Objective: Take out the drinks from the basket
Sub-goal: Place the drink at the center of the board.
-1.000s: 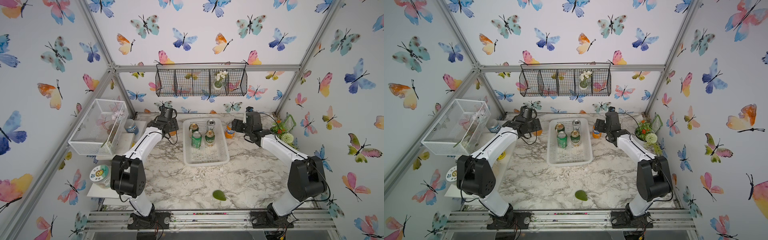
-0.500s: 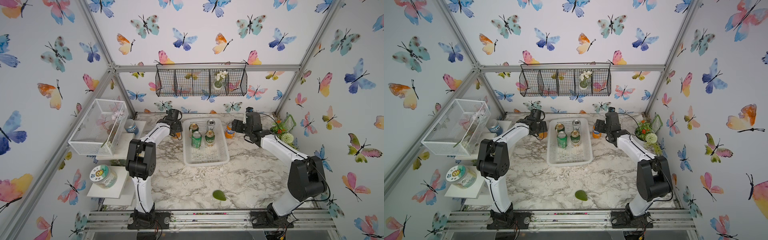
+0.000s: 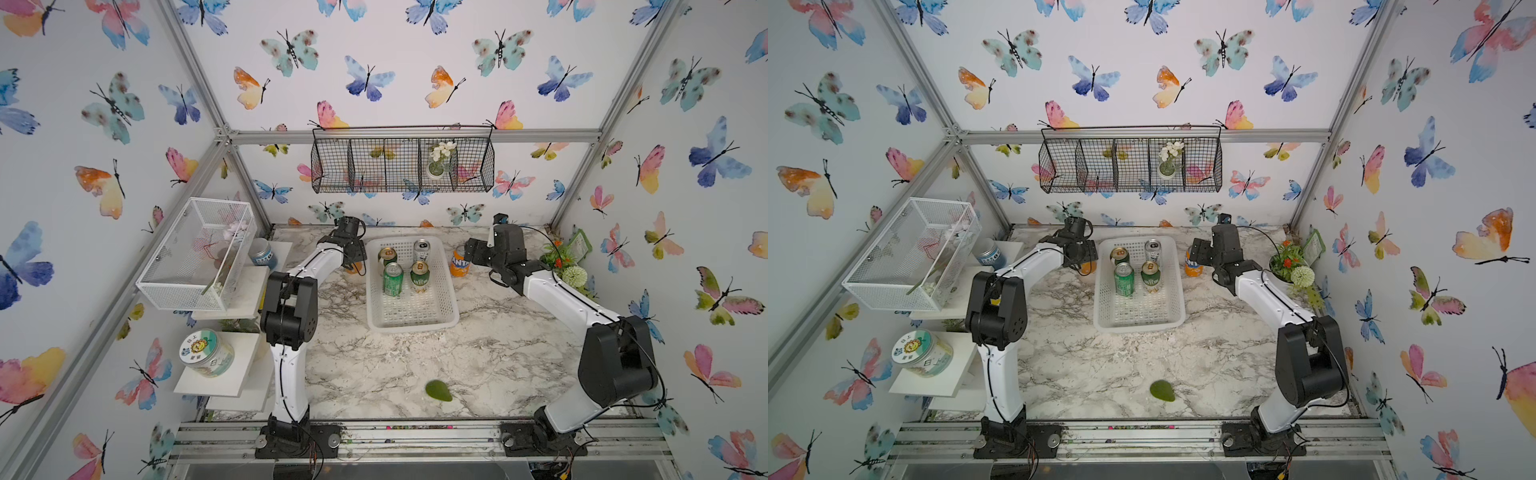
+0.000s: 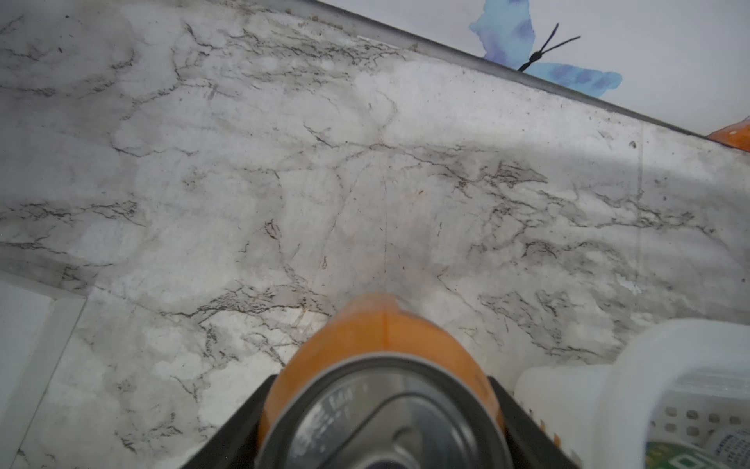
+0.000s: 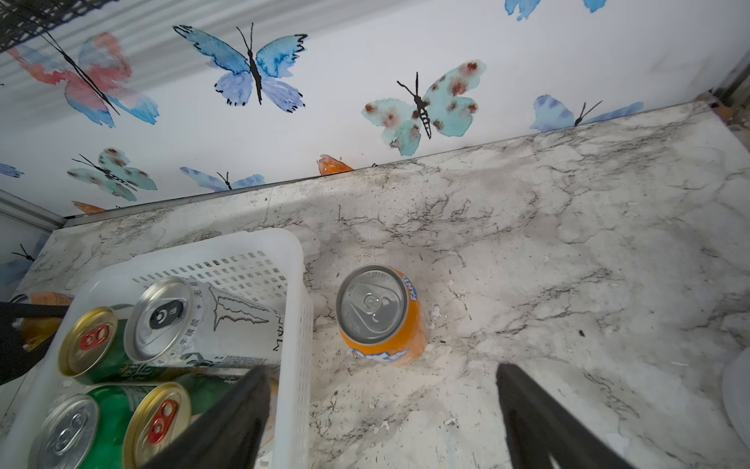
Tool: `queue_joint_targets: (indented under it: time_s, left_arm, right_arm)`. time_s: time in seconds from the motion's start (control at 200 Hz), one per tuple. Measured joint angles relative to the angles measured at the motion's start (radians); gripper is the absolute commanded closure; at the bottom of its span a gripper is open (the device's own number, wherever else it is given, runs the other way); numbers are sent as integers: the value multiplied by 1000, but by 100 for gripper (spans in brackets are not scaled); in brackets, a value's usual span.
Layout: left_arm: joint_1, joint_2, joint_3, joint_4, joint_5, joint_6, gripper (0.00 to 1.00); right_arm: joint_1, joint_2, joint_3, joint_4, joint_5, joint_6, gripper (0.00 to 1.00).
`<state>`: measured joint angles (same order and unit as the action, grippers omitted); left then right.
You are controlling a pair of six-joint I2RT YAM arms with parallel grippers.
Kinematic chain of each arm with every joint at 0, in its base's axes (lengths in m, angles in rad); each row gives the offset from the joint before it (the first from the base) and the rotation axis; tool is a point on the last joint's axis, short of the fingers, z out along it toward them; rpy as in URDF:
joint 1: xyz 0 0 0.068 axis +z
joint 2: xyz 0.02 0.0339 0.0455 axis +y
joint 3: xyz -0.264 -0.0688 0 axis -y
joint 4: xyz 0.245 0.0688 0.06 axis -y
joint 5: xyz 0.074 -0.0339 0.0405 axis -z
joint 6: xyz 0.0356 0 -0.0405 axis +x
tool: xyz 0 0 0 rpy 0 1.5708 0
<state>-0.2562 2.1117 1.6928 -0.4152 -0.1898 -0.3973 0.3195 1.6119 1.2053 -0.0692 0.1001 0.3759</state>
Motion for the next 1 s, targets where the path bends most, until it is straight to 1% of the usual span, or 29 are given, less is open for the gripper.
queue_joint_targets:
  time_s: [0.11,0.12,0.13,0.305,0.41,0.571,0.681,0.816,0.916,0.996]
  left_arm:
    - [2,0,9,16,0,-6,10]
    - [3,0,10,16,0,-6,3]
    - [3,0,10,18,0,-7,0]
    - [6,-6,9,27,-12,-14,1]
    - [6,-39,-4,28,-12,-21,1]
    - [5,-204,-78,31,-5,-57,1]
    - [1,-355,-152,56,13,-84,1]
    - [-21,-517,-259,74,33,-110,1]
    - [-51,-585,-337,82,48,-124,1]
    - [-71,-620,-399,80,63,-130,1]
  right_arm:
    - [0,-1,-1,0,-1,0,10]
    - [0,-1,-2,0,0,0,10]
    - [0,-1,-2,0,-1,0,10]
    - [0,-1,-4,-1,-7,0,10]
    - [0,-1,-4,-1,-45,-4,11]
    - [14,-1,-4,-1,-146,-27,11]
    - [76,20,18,-18,-182,-57,11]
    - [174,97,87,-25,-187,-85,11]
    - [235,177,150,-39,-183,-95,11]
    - [262,238,195,-54,-172,-97,10]
